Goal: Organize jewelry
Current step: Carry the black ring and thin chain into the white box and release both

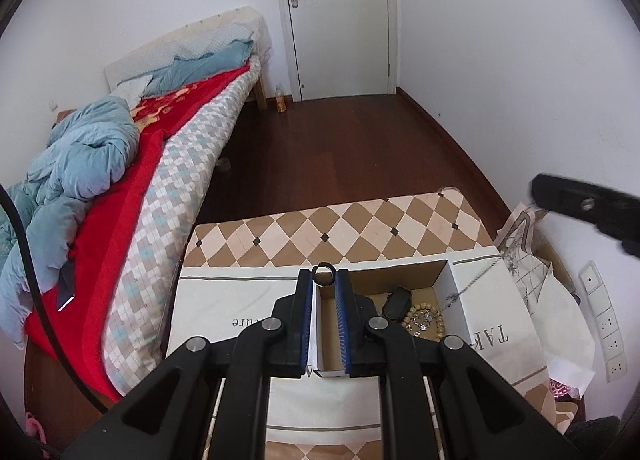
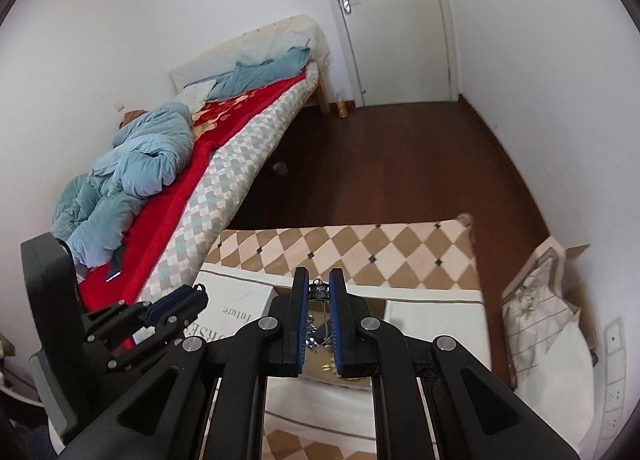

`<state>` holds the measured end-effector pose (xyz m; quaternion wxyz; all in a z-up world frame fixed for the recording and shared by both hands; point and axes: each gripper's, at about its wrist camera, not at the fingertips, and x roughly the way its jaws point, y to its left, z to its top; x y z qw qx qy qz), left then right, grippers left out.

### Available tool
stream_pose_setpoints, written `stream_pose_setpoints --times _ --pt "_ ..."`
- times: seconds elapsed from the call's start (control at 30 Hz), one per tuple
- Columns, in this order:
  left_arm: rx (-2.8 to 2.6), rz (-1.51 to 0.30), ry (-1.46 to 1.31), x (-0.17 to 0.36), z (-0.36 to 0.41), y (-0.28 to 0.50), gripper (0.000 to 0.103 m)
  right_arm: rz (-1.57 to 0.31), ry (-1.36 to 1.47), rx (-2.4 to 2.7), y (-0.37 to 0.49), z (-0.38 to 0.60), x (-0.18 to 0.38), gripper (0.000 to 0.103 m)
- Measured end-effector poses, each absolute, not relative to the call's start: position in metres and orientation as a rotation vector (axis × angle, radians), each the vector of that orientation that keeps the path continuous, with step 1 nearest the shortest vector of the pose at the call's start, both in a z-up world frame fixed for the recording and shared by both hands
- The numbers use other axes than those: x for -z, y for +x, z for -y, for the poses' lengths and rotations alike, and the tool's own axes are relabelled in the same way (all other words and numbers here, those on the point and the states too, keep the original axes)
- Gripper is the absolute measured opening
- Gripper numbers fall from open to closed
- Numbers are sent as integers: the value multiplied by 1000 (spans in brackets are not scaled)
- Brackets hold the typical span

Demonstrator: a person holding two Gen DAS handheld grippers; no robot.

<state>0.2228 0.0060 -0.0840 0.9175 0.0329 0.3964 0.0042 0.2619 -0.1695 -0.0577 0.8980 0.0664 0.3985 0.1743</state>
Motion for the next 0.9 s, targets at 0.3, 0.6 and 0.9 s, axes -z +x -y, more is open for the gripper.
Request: stream_pose_setpoints --times 0.3,0.6,0.9 --pt "12 -911 94 121 0 248 9 -1061 258 -410 317 169 142 10" --pt "56 -995 83 151 13 270 9 -1257 527 -471 353 193 215 10" --pt "93 -1086 48 170 21 280 13 -1365 644 -452 362 205 246 23"
